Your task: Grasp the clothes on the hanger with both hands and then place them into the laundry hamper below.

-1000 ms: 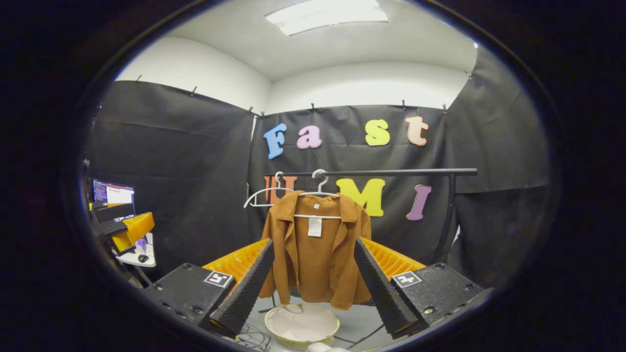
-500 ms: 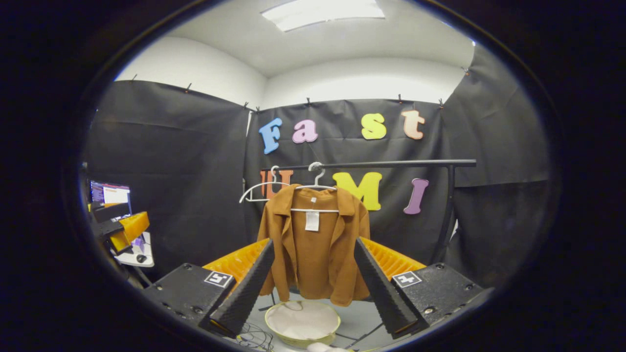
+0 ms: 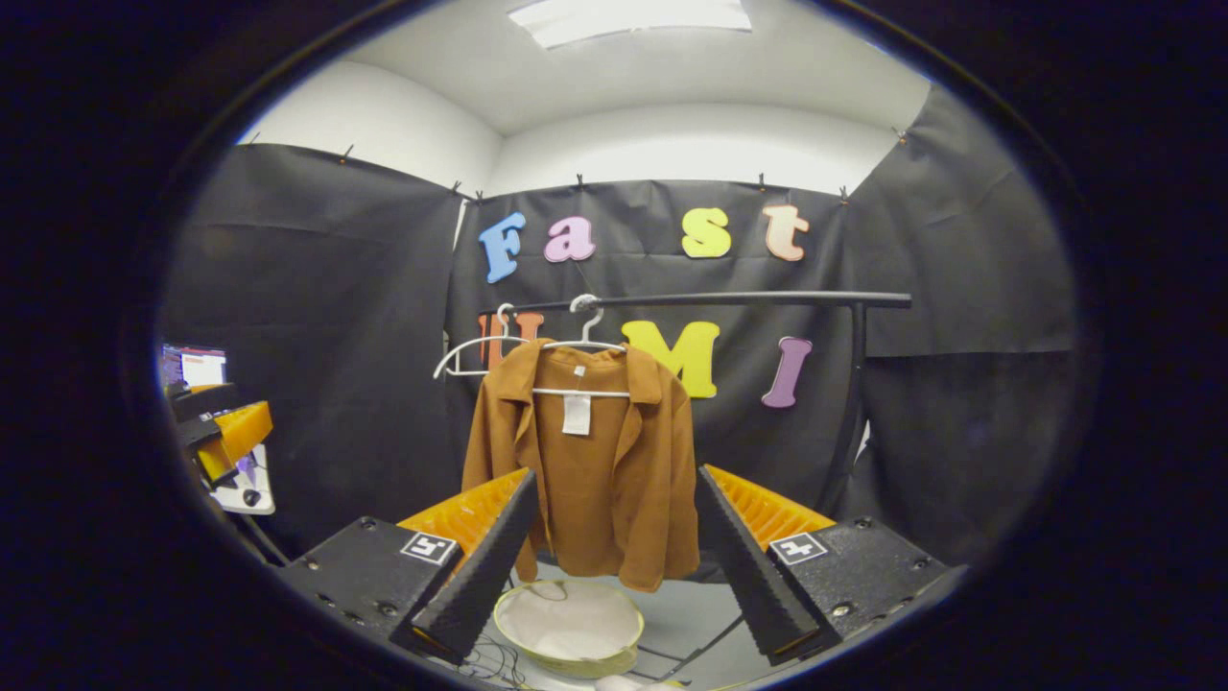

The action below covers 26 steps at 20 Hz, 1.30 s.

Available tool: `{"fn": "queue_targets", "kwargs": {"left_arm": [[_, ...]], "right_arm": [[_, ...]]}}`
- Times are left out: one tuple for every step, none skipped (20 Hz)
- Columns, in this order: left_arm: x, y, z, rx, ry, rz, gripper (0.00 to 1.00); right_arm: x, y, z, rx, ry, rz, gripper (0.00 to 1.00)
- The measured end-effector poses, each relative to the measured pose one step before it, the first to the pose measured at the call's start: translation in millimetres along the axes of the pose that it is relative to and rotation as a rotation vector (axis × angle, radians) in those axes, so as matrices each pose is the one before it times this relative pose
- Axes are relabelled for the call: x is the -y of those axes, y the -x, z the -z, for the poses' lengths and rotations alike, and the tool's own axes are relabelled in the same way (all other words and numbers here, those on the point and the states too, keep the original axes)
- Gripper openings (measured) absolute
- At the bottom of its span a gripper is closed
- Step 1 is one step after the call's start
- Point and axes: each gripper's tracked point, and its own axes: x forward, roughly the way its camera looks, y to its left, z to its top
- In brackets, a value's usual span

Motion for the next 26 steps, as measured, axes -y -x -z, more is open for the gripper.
{"fn": "queue_targets", "kwargs": {"left_arm": [[3.32, -5.29, 2.02, -0.00218, -0.00157, 0.00504, 0.99], [3.66, -4.94, 2.07, -0.00461, -0.00369, 0.00155, 0.99], [3.85, -5.64, 1.78, -0.00023, -0.00336, 0.00163, 0.99], [5.17, -6.14, 2.29, -0.00133, -0.00201, 0.00076, 0.99], [6.02, -8.65, 0.85, 0.00113, -0.00260, 0.00340, 0.99], [7.79, -8.91, 0.34, -0.00016, -0.00241, 0.00446, 0.99], [6.87, -10.06, 1.32, -0.00526, -0.00100, 0.00545, 0.99], [8.08, -9.60, 0.43, -0.00064, -0.00029, 0.00609, 0.99], [8.27, -10.11, 0.35, -0.00175, 0.00037, 0.00628, 0.99], [7.78, -11.34, -1.48, 0.00625, -0.00183, 0.00588, 0.99], [8.27, -11.23, -0.98, 0.00891, -0.00396, 0.00416, 0.99], [7.73, -12.24, -0.75, 0.00683, -0.00300, 0.00480, 0.98], [8.70, -14.18, -0.03, 0.00778, -0.00019, 0.00806, 0.98], [10.93, -14.37, 1.34, 0.00274, 0.00532, 0.01420, 0.99], [10.38, -14.01, 2.94, -0.00717, 0.00786, 0.01334, 0.98], [8.35, -12.79, 1.52, 0.00105, 0.00409, 0.00808, 0.97], [5.36, -13.00, 0.21, 0.00848, 0.00065, 0.00081, 0.99], [4.13, -13.17, 0.51, 0.00591, -0.00540, -0.00306, 0.99], [5.20, -14.72, 0.78, 0.01192, -0.00404, -0.00553, 0.99], [5.10, -12.55, 1.93, -0.00179, 0.00600, 0.00010, 0.99], [6.58, -13.31, 2.59, 0.00160, 0.00967, 0.00619, 0.99], [5.30, -12.91, 3.40, -0.00134, 0.00878, 0.00275, 0.99], [2.23, -13.99, 3.45, -0.00475, 0.00320, -0.00430, 0.99], [1.57, -13.22, 3.30, -0.00125, 0.00052, -0.00652, 0.99], [1.53, -12.92, 4.26, -0.00608, 0.00165, -0.00697, 0.99], [1.77, -13.27, 1.16, 0.00406, 0.00212, -0.00428, 0.99]], "right_arm": [[3.54, -10.01, 2.52, -0.00786, 0.00143, 0.00370, 1.00], [2.40, -10.19, 1.48, -0.00260, -0.00129, 0.00016, 1.00], [1.45, -10.54, 0.95, -0.00161, -0.00418, -0.00310, 1.00], [1.45, -12.53, 0.52, 0.00049, -0.00362, -0.00590, 1.00], [2.97, -13.05, 0.46, -0.00074, -0.00245, -0.00410, 1.00], [2.97, -14.11, -0.03, -0.00163, 0.00108, -0.00569, 1.00], [2.65, -15.06, -0.27, 0.00188, -0.00195, -0.00509, 1.00], [3.11, -15.52, -2.07, 0.00407, -0.00319, -0.00446, 1.00], [3.07, -16.32, 0.53, 0.00230, -0.00290, -0.00615, 1.00], [3.33, -16.77, 0.21, -0.00060, -0.00207, -0.00229, 1.00], [3.21, -16.68, 1.08, -0.00198, -0.00243, -0.00530, 1.00], [3.61, -16.63, 3.20, -0.01126, -0.00253, -0.00469, 1.00], [2.85, -16.69, 1.87, -0.00604, -0.00509, -0.00676, 1.00], [2.98, -15.30, 1.20, -0.00605, -0.00349, -0.00804, 1.00], [3.47, -14.93, 0.01, -0.00056, -0.00070, -0.00392, 1.00], [4.00, -14.04, -0.84, 0.00018, 0.00253, -0.00327, 1.00], [2.44, -14.27, 0.62, -0.00073, 0.00478, -0.00436, 1.00], [2.37, -13.50, -0.01, -0.00189, 0.00068, -0.00335, 1.00], [0.25, -13.92, 2.28, -0.00601, -0.00023, -0.00608, 1.00], [0.36, -13.23, 2.66, -0.01268, -0.00341, -0.00556, 1.00], [-0.33, -12.10, 1.49, -0.00722, -0.00642, -0.00701, 1.00], [-0.33, -11.68, -0.19, -0.00586, -0.00598, -0.00531, 1.00], [1.15, -11.27, 0.83, -0.00589, -0.00240, -0.00211, 1.00], [0.87, -9.94, -0.88, -0.00189, -0.00114, 0.00060, 1.00], [0.68, -10.83, -0.75, -0.00136, -0.00467, -0.00114, 0.99], [-1.49, -9.69, -0.46, -0.00300, -0.00505, -0.00443, 0.99]]}}
